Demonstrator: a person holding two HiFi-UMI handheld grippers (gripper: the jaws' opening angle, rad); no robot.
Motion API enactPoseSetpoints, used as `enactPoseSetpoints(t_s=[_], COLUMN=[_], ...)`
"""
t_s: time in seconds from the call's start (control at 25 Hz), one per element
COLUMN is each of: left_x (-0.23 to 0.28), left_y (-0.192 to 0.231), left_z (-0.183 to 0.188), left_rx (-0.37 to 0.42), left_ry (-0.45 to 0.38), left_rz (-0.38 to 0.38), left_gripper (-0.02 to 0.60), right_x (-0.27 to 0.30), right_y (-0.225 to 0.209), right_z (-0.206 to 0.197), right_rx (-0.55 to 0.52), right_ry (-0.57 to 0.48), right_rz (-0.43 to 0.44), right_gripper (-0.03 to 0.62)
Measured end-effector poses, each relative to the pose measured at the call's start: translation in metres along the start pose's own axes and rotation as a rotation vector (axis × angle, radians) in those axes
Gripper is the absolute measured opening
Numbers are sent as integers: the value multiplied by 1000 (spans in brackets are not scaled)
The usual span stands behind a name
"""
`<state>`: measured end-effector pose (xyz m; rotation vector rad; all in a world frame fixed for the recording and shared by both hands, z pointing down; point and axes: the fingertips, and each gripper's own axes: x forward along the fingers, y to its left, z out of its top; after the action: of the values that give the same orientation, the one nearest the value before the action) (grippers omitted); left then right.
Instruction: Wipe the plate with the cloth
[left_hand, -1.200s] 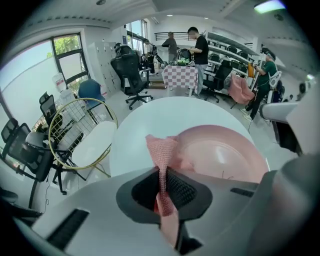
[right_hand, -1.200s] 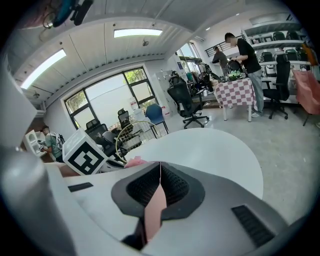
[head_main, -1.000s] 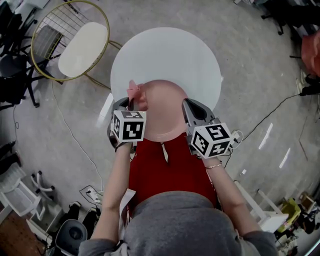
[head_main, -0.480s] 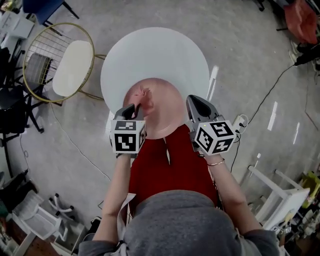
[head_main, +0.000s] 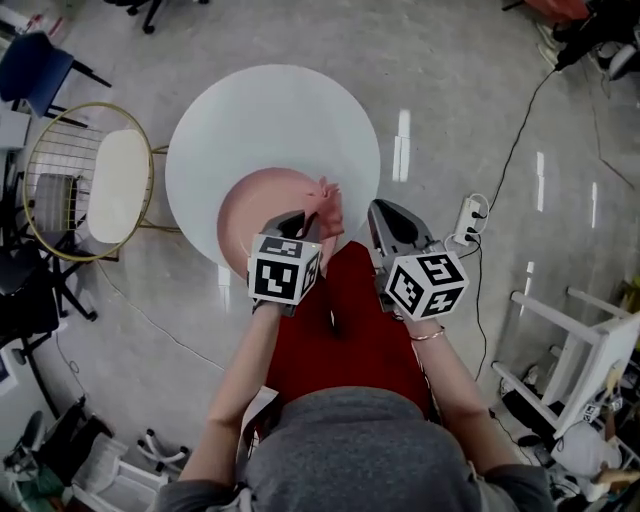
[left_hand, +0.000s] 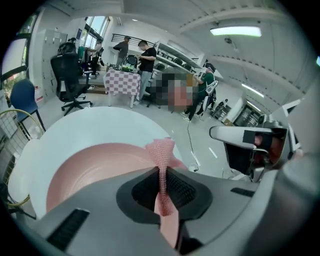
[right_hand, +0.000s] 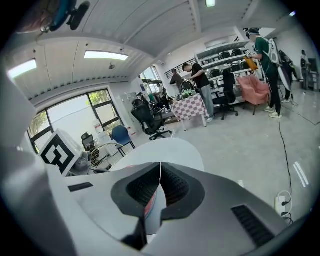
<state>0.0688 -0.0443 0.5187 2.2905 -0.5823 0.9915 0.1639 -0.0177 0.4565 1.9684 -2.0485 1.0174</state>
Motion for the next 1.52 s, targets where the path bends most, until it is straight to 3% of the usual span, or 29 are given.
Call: enactPoseSetpoints(t_s=[0.16,0.36,0.6,1.12,1.52], left_x=[23,40,34,-3,-40], left_y=[-4,6,24,79,109], left_z=[-14,-32,-39,-67,-87], left_rx=[6,-11,-34,-189,-136], left_ry=[68,142,149,152,237], left_rz=[-6,42,106,261,440], left_gripper=[37,37,37,38,37], right_x=[-10,-7,14,60,74], right_y=[-12,-13,2,69,99], right_z=[-6,-5,1,1,-3], right_rx=[32,23,-31,-166,-222], right_ry=[-3,18,59,156,203], right_rz=[-20,2,64,262,354], right_gripper=[29,29,29,29,29])
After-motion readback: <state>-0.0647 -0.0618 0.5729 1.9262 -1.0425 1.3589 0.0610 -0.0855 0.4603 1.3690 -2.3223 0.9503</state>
